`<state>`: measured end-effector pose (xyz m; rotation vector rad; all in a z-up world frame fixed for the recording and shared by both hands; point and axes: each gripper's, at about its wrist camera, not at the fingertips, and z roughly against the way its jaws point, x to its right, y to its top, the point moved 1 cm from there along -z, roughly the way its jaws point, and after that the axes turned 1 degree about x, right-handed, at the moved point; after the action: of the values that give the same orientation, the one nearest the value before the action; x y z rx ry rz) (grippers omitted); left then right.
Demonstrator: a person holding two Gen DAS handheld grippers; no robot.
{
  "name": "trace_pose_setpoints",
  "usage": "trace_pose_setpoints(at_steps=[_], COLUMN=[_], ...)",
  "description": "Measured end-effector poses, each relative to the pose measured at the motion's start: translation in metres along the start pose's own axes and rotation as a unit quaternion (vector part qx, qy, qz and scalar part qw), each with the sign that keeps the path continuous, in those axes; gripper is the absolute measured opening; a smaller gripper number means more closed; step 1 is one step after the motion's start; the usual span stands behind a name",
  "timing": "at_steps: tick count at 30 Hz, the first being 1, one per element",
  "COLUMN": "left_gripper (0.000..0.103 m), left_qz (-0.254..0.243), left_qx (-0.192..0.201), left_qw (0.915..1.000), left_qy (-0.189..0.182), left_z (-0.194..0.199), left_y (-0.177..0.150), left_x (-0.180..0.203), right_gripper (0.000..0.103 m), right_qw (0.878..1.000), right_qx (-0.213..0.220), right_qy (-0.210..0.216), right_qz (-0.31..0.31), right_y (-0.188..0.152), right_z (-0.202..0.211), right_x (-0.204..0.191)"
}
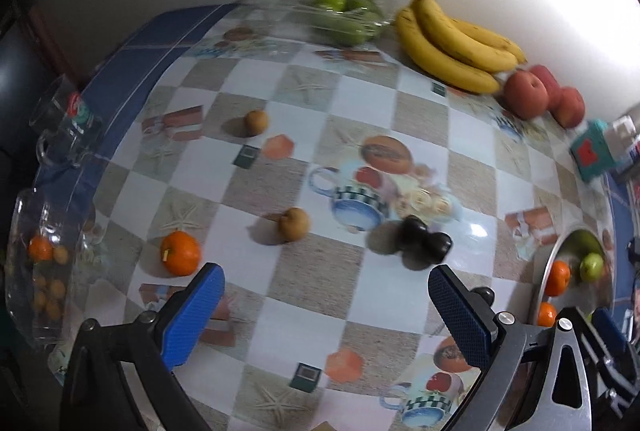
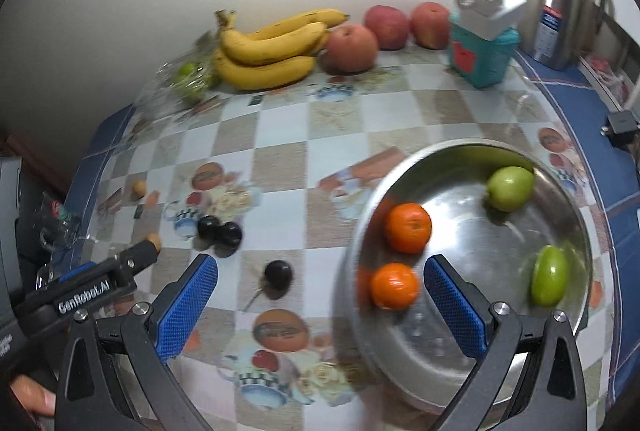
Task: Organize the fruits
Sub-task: 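Withdraw both open tools from the basin toward the loose fruits, then grasp the dark plum with the right tool while the left tool grasps a brown kiwi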
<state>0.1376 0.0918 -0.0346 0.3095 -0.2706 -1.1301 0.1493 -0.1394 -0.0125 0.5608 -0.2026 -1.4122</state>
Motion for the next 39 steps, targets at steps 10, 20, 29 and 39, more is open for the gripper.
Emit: trace_pose_setpoints(at_steps=[10,20,29,39], left_gripper=[0.103,0.103,0.099,0.082], left_qz=[0.044,0.037,-0.006,-0.026], left_qx=[-0.006,-0.015,-0.015,-0.009], left_qw=[0.999,0.9992,0.9985,0.9981], left_qy=[-0.007,-0.001,-0.052,-0.054], left_z=[-0.003,-0.013,-0.03,-0.047], left_y=[0.006,0.011,0.018,0.025], left_x=[-0.041,-0.053,-0.015,-0.001], right_gripper=[0.103,0.103,0.092,0.074], right_qw=[0.998,0.997,0.997,0.997], right_qx=[-0.01,-0.041,-0.063,-0.076], right_qy=[0.054,0.06,0.039,0.015], right_qz=[0.025,0.04,0.02,0.017], right_y=[0.0,-0.007,-0.01,-0.011], right_z=[-0.012,-0.039,-0.062,-0.079], right_x=[-0.04,-0.06,-0.045,-0.035])
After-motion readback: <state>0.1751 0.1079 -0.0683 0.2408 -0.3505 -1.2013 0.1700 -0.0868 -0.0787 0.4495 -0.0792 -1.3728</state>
